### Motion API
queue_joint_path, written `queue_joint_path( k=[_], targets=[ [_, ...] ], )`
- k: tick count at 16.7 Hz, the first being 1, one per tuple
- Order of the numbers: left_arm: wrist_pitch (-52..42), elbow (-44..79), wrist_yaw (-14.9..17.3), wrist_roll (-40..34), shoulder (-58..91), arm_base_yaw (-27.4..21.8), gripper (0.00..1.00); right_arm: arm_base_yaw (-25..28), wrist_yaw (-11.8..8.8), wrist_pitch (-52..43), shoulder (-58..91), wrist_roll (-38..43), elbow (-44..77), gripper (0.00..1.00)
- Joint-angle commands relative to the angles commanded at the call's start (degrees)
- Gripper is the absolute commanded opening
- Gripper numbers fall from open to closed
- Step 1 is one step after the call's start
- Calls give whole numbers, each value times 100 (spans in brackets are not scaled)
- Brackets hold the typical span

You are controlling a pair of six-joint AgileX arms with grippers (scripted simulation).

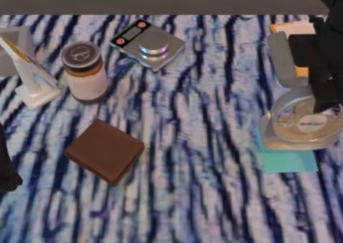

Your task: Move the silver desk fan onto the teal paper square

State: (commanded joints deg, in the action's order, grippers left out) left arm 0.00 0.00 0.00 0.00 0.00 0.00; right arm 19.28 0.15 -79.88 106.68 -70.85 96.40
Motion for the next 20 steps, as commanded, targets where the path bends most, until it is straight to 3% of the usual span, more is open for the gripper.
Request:
queue_joint_path(
  k=[9, 20],
  targets=[
    [0, 0, 0, 0, 0, 0, 100, -41, -4, 676, 38, -24, -637, 0],
    [0, 0, 0, 0, 0, 0, 100, -41, -4, 676, 38, -24, -637, 83]
  ],
)
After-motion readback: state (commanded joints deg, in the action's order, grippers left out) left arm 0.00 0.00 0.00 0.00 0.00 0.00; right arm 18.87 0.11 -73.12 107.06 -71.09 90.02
